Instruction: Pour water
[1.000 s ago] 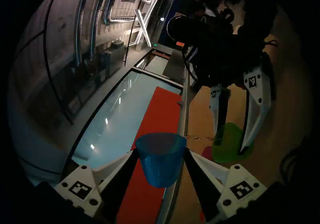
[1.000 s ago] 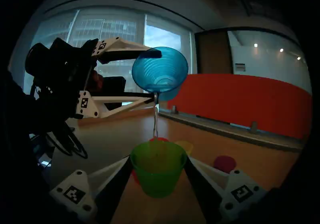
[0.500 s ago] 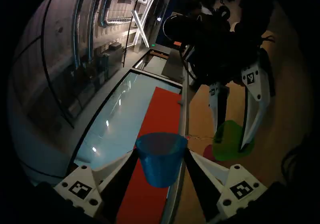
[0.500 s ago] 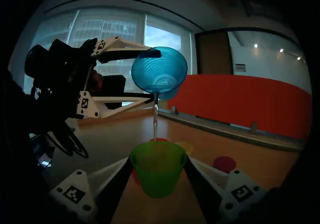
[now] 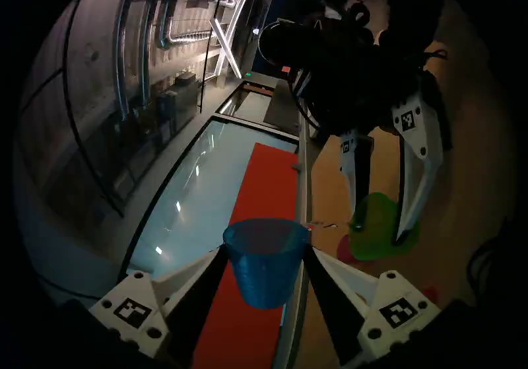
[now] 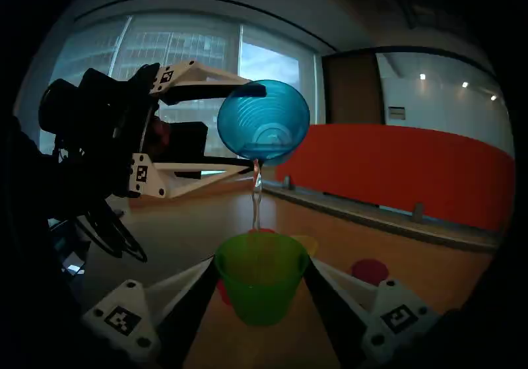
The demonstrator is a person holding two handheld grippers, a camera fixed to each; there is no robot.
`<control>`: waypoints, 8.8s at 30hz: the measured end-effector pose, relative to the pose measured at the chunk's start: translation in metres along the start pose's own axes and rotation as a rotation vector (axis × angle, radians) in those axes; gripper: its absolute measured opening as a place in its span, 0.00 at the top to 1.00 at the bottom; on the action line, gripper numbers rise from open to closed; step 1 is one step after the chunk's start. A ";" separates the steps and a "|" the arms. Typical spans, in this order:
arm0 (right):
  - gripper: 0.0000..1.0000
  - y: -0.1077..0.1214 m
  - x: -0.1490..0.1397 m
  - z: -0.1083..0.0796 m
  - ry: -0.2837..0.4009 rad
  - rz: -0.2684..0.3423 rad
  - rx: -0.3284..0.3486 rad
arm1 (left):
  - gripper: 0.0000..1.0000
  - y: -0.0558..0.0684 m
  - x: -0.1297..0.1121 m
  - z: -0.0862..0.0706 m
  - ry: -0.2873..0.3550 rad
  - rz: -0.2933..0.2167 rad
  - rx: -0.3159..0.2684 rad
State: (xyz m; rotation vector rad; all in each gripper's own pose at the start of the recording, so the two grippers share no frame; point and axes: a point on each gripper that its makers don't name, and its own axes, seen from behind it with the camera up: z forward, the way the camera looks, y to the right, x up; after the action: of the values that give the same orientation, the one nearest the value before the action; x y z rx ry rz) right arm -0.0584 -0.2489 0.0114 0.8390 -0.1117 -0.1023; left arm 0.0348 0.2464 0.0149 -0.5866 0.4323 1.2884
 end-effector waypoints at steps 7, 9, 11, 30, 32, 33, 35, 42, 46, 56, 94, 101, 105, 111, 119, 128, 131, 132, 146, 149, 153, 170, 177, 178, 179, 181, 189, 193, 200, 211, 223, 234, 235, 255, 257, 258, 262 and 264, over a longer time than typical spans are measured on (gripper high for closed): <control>0.10 0.000 0.000 0.000 -0.001 -0.002 -0.001 | 0.17 0.000 0.000 0.001 0.002 0.019 0.003; 0.10 0.000 0.000 -0.001 -0.001 -0.002 -0.001 | 0.17 -0.001 0.000 0.001 0.002 0.027 0.003; 0.10 0.001 0.000 -0.001 -0.001 -0.003 -0.001 | 0.17 -0.002 0.001 0.002 0.003 0.035 0.003; 0.10 0.002 -0.001 -0.001 -0.002 -0.011 -0.003 | 0.17 0.000 -0.001 0.003 -0.001 0.121 0.003; 0.10 0.002 -0.001 -0.001 -0.002 -0.010 -0.003 | 0.17 -0.001 0.000 0.002 -0.001 0.123 0.005; 0.10 0.002 -0.001 -0.001 -0.002 -0.011 -0.003 | 0.17 -0.001 0.000 0.002 0.000 0.125 0.006; 0.10 0.002 -0.001 -0.001 -0.002 -0.012 -0.002 | 0.17 -0.002 0.001 0.002 0.002 0.129 0.008; 0.10 0.001 0.000 0.000 -0.002 -0.017 -0.002 | 0.17 -0.006 0.003 0.003 0.005 0.158 0.017; 0.10 0.000 0.001 0.000 -0.001 -0.018 -0.001 | 0.17 -0.007 0.004 0.003 0.005 0.165 0.019; 0.10 0.000 0.003 -0.002 0.000 -0.021 -0.003 | 0.17 -0.015 0.006 0.001 0.006 0.188 0.027; 0.10 -0.002 0.010 -0.001 0.011 -0.033 -0.001 | 0.17 -0.022 0.018 -0.005 0.001 0.281 0.038; 0.10 -0.001 0.010 0.000 0.010 -0.034 -0.002 | 0.17 -0.016 0.018 -0.006 0.001 0.289 0.030; 0.10 -0.001 0.012 0.000 0.013 -0.034 -0.002 | 0.17 -0.016 0.017 -0.005 0.000 0.290 0.031; 0.10 -0.002 0.011 0.000 0.011 -0.036 -0.003 | 0.17 -0.013 0.015 -0.006 -0.003 0.293 0.028; 0.10 -0.001 0.012 0.000 0.012 -0.036 -0.003 | 0.17 -0.016 0.014 -0.005 -0.005 0.296 0.030; 0.10 0.000 0.012 0.000 0.016 -0.033 -0.009 | 0.17 -0.022 0.008 -0.002 -0.007 0.198 0.033; 0.10 0.000 0.013 -0.001 0.018 -0.033 -0.011 | 0.17 -0.025 0.005 -0.002 -0.008 0.103 0.040; 0.10 0.001 0.013 -0.001 0.019 -0.033 -0.012 | 0.17 -0.026 0.003 -0.002 -0.006 0.063 0.043; 0.10 0.001 0.019 -0.006 0.027 -0.037 -0.024 | 0.17 -0.036 -0.002 -0.011 0.039 -0.470 0.063; 0.10 0.002 0.021 -0.007 0.031 -0.035 -0.025 | 0.17 -0.039 -0.004 -0.012 0.049 -0.580 0.069; 0.10 0.003 0.023 -0.008 0.035 -0.034 -0.031 | 0.17 -0.040 -0.009 -0.012 0.051 -0.735 0.058; 0.10 0.009 0.028 -0.011 0.047 -0.026 -0.045 | 0.17 -0.034 -0.020 -0.014 0.038 -1.001 -0.012; 0.10 0.014 0.030 -0.014 0.048 -0.021 -0.055 | 0.17 -0.033 -0.026 -0.016 0.031 -1.068 -0.029; 0.10 0.015 0.030 -0.014 0.048 -0.020 -0.057 | 0.17 -0.032 -0.026 -0.017 0.028 -1.075 -0.031; 0.10 0.016 0.030 -0.015 0.049 -0.018 -0.058 | 0.17 -0.032 -0.027 -0.018 0.025 -1.081 -0.033; 0.10 0.018 0.030 -0.016 0.049 -0.016 -0.061 | 0.17 -0.029 -0.029 -0.021 0.019 -1.093 -0.038; 0.10 0.023 0.035 -0.017 0.052 -0.011 -0.068 | 0.17 -0.026 -0.040 -0.027 0.004 -1.131 -0.033; 0.10 0.023 0.036 -0.018 0.044 -0.011 -0.070 | 0.17 -0.020 -0.044 -0.032 -0.011 -1.140 -0.048; 0.10 0.029 0.036 -0.020 0.018 -0.001 -0.073 | 0.17 -0.003 -0.048 -0.043 -0.045 -1.144 -0.094; 0.10 0.040 0.034 -0.023 -0.017 0.008 -0.087 | 0.17 0.016 -0.043 -0.054 -0.042 -1.184 -0.146; 0.10 0.052 0.020 -0.024 -0.068 0.016 -0.094 | 0.17 0.035 -0.033 -0.063 -0.040 -1.166 -0.183; 0.10 0.064 -0.023 -0.032 -0.203 0.016 -0.108 | 0.17 0.031 -0.042 -0.068 -0.040 -1.184 -0.153; 0.10 0.065 -0.027 -0.033 -0.215 0.017 -0.112 | 0.17 0.030 -0.043 -0.068 -0.041 -1.184 -0.151; 0.10 0.079 -0.115 -0.051 -0.420 0.090 -0.140 | 0.17 0.038 -0.037 -0.065 -0.039 -1.192 -0.171; 0.10 0.080 -0.121 -0.052 -0.435 0.090 -0.144 | 0.17 0.039 -0.035 -0.065 -0.038 -1.191 -0.174; 0.10 0.080 -0.124 -0.052 -0.440 0.092 -0.145 | 0.17 0.040 -0.035 -0.064 -0.038 -1.191 -0.177; 0.10 0.080 -0.132 -0.053 -0.459 0.099 -0.147 | 0.17 0.044 -0.033 -0.064 -0.042 -1.188 -0.187; 0.10 0.079 -0.134 -0.054 -0.465 0.102 -0.144 | 0.17 0.046 -0.032 -0.064 -0.044 -1.187 -0.191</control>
State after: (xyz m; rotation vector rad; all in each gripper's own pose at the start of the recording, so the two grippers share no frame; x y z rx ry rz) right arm -0.1802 -0.1385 0.0268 0.6519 -0.5768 -0.2063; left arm -0.0161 0.1895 -0.0228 -0.7912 -0.1126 0.1950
